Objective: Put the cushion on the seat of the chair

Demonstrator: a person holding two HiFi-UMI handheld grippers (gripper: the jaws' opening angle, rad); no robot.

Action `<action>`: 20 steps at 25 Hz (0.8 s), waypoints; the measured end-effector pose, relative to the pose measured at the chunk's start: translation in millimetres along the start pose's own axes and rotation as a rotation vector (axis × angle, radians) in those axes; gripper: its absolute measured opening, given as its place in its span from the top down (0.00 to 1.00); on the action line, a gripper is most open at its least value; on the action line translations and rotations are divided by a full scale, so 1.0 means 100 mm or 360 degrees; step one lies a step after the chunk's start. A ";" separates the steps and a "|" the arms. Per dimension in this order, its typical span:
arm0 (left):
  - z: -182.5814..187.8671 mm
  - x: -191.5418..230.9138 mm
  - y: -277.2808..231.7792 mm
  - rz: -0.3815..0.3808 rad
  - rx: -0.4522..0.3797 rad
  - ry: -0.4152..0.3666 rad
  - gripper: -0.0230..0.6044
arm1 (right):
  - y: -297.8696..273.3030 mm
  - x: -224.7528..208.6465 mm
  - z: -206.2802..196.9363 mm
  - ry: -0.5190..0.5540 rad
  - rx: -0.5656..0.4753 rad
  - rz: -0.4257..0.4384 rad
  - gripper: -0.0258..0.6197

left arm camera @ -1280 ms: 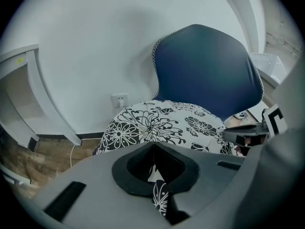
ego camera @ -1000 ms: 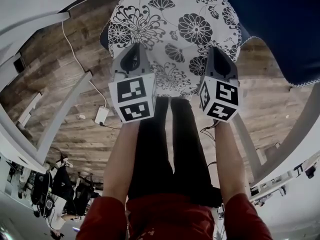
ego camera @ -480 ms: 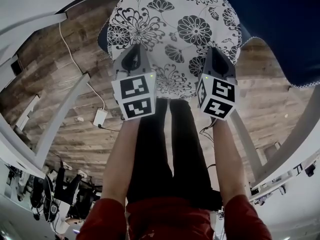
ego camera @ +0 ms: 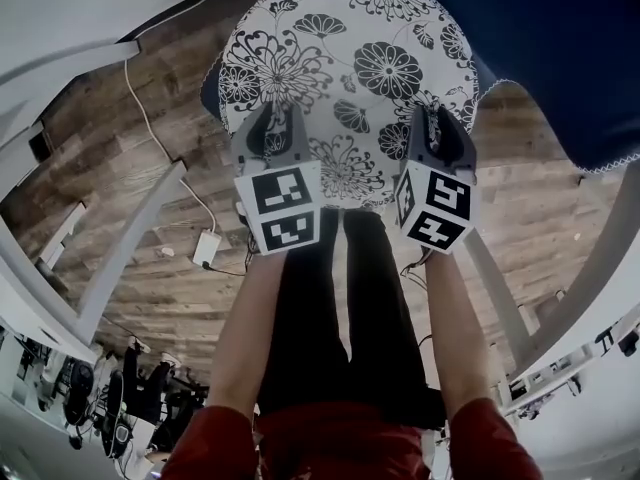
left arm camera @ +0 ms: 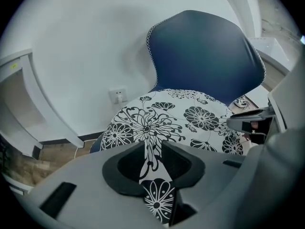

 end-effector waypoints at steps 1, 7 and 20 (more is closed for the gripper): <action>0.01 0.00 0.02 0.0004 -0.0008 -0.0002 0.78 | 0.01 -0.02 0.01 -0.0010 -0.0002 0.0003 0.77; 0.09 0.00 0.18 0.0022 -0.0067 -0.0012 0.75 | 0.15 -0.01 0.09 -0.0013 -0.0033 0.0046 0.77; 0.67 -0.20 1.14 0.0069 -0.0313 0.0034 0.75 | 0.94 0.10 0.79 0.0083 -0.0244 0.0230 0.77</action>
Point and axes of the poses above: the fingertips, and each gripper's own axes: y backward along the fingers, x to its left, z out of its top, the point moved 4 cm from there along y, backward along the fingers, and after that the axes turned 2 degrees about -z, right-handed, at the moved point
